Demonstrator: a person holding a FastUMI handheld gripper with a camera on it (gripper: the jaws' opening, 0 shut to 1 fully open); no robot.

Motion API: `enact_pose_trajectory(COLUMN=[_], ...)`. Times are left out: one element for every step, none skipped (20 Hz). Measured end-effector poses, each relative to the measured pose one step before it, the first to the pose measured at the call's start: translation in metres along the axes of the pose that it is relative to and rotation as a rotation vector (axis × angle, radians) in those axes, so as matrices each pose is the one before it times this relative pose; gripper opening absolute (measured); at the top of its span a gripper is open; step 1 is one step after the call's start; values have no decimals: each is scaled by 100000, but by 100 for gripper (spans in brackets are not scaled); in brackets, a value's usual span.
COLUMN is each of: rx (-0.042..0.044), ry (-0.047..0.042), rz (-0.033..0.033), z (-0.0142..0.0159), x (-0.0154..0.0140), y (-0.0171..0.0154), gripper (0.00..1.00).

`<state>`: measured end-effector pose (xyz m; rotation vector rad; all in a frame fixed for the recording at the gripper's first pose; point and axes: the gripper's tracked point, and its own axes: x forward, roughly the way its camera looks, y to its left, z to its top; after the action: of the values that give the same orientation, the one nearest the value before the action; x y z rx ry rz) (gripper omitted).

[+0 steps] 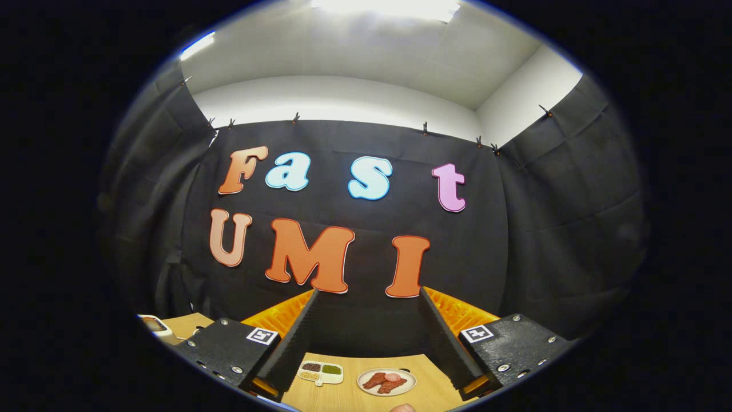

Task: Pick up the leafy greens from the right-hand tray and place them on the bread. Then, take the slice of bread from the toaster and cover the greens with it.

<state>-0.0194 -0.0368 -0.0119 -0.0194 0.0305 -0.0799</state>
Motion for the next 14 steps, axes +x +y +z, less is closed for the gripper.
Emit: enact_pose_trajectory(rx=[386, 461, 304, 39, -52, -215, -49, 191, 334, 301, 10, -135, -227, -85], ry=[1046, 1029, 432, 135, 123, 158, 343, 165, 101, 143, 470, 830, 1323, 1563], rz=[194, -73, 1, -499, -231, -138, -81, -8, -54, 240, -8, 342, 277, 467], z=[-492, -372, -231, -136, -146, -188, -144, -120, -125, -252, -413, -699, -773, -909], x=[-52, -145, -166, 61, 15, -43, -121, -104, -55, 122, 10, -64, -19, -79], y=[-6, -93, -79, -124, -97, 39, -46, 9, -50, 39, 23, 138, 133, 89], gripper=[100, 100, 100, 100, 100, 100, 100, 100, 100, 100, 100, 100, 100, 100])
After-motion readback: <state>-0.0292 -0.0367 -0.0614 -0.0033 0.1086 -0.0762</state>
